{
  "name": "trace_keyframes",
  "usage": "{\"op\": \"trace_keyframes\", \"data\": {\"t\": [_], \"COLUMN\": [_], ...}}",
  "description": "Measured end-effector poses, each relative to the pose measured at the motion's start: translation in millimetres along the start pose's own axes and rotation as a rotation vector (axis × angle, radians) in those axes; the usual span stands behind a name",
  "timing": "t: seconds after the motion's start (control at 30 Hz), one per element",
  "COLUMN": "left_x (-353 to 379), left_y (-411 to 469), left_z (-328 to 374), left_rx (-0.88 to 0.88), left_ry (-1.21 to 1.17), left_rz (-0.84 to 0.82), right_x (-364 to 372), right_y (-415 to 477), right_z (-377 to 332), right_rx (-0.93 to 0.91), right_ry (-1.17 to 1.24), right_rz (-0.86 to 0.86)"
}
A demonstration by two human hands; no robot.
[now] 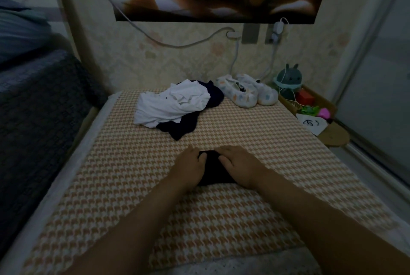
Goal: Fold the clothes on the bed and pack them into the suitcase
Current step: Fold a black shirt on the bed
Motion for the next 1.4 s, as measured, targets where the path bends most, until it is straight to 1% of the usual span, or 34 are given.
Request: {"op": "trace_keyframes", "data": {"t": [0.07, 0.2, 0.3, 0.43, 0.47, 0.5, 0.57, 0.63, 0.7, 0.73, 0.8, 0.93, 1.0, 1.07, 1.1, 1.13, 1.17, 1.2, 1.23, 1.3, 1.33, 1.37, 1.4], "left_x": [0, -6, -13, -10, -6, -1, 5, 4, -2, -6, -15, -33, -29, -24, -20, -17, -14, -10, -4, 12, 23, 35, 49], "left_y": [-1, -4, -3, -8, -10, -13, -22, -34, -49, -57, -68, -88, -97, -101, -100, -98, -95, -90, -85, -73, -68, -63, -60], "left_z": [0, 3, -1, -8, -8, -7, 2, 5, 11, 21, 49, 127, 156, 180, 189, 197, 204, 210, 216, 228, 231, 231, 229], "left_rx": [-0.082, -0.17, -0.247, -0.424, -0.444, -0.435, -0.346, -0.304, -0.275, -0.226, -0.079, 0.279, 0.397, 0.508, 0.552, 0.584, 0.596, 0.602, 0.614, 0.68, 0.708, 0.712, 0.688], "left_ry": [-0.046, -0.097, -0.202, -0.464, -0.455, -0.364, -0.196, -0.241, -0.346, -0.378, -0.42, -0.431, -0.445, -0.422, -0.408, -0.409, -0.416, -0.418, -0.396, -0.282, -0.228, -0.188, -0.162], "left_rz": [0.012, 0.073, 0.096, 0.03, -0.014, -0.085, -0.19, -0.153, -0.06, -0.021, 0.017, 0.053, 0.037, 0.052, 0.069, 0.093, 0.119, 0.133, 0.14, 0.13, 0.101, 0.046, -0.037], "right_x": [1, -1, -5, -10, -12, -15, -20, -26, -35, -40, -52, -81, -94, -107, -113, -120, -128, -139, -151, -172, -172, -167, -157], "right_y": [-1, -11, -28, -57, -64, -72, -85, -95, -104, -108, -116, -131, -143, -156, -161, -164, -165, -165, -166, -175, -181, -185, -188], "right_z": [0, -1, -2, -13, -16, -21, -27, -28, -25, -24, -24, -10, 3, 16, 26, 34, 41, 47, 53, 61, 66, 73, 82], "right_rx": [-0.009, -0.012, 0.0, -0.05, -0.068, -0.085, -0.1, -0.061, -0.001, 0.02, 0.034, 0.09, 0.134, 0.188, 0.223, 0.245, 0.243, 0.215, 0.17, 0.039, -0.004, -0.024, -0.041], "right_ry": [0.014, 0.041, 0.043, 0.086, 0.089, 0.083, 0.085, 0.136, 0.213, 0.251, 0.341, 0.682, 0.712, 0.678, 0.645, 0.613, 0.57, 0.51, 0.385, -0.039, -0.233, -0.352, -0.427], "right_rz": [0.007, 0.065, 0.104, 0.147, 0.161, 0.168, 0.164, 0.118, 0.047, 0.011, -0.044, -0.166, -0.226, -0.28, -0.275, -0.238, -0.153, -0.025, 0.141, 0.495, 0.608, 0.645, 0.623]}}
Point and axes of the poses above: each hand's wrist, its own y-axis towards the middle knuckle, its own x-axis out of the palm, z = x × y, the point moved 7 cm from there along y, towards the middle knuckle, and after that the axes turned 1 degree about x, right-handed, at the moved point
